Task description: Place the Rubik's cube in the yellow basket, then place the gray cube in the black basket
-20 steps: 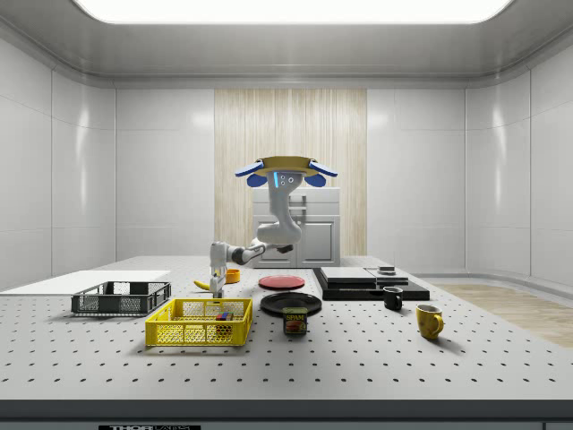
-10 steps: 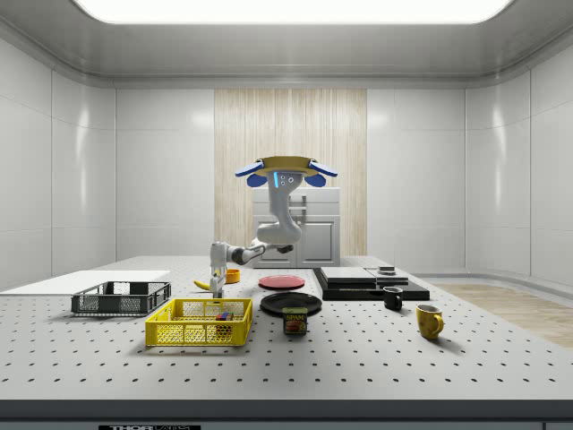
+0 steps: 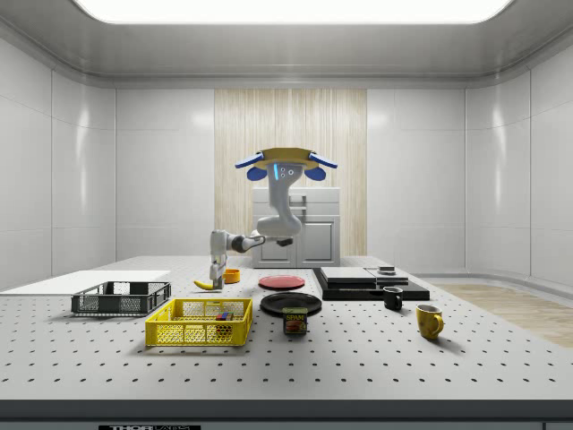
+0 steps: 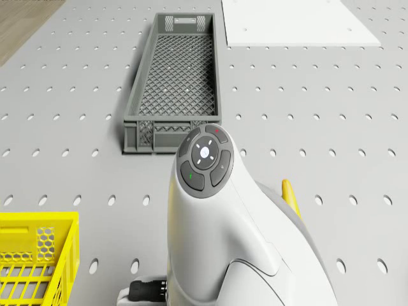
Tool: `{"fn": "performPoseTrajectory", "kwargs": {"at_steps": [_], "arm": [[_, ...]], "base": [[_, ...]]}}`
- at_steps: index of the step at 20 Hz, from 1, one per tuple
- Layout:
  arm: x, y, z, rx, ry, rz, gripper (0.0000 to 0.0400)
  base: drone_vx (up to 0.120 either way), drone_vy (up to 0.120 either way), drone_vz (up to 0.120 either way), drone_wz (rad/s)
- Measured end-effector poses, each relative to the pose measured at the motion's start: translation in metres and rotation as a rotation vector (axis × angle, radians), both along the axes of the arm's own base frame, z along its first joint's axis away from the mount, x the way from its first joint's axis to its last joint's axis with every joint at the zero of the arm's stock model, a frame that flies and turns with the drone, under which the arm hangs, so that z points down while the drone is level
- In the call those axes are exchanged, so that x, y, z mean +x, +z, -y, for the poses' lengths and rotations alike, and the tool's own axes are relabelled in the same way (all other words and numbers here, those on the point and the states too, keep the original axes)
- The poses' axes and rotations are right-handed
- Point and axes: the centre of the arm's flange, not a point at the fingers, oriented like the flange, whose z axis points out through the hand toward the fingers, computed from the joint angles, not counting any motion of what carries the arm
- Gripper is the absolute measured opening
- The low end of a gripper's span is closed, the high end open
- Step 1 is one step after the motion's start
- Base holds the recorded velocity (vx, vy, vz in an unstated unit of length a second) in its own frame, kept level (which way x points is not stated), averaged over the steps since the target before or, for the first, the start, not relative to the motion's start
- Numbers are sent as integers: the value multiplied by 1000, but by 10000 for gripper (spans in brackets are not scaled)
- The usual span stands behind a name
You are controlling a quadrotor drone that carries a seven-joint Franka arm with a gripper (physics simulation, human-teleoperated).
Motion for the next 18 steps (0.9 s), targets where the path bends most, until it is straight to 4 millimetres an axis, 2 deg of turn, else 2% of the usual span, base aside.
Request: {"fn": "performPoseTrajectory", "kwargs": {"at_steps": [5,7,13,18], "arm": [[0,-4,0,0,0,0,250],[0,-4,0,0,0,0,250],[0,-5,0,0,0,0,250],[0,-5,0,0,0,0,250]], "base": [[0,0,112,0],[20,0,20,0],[120,0,0,0],[120,112,0,0]]}}
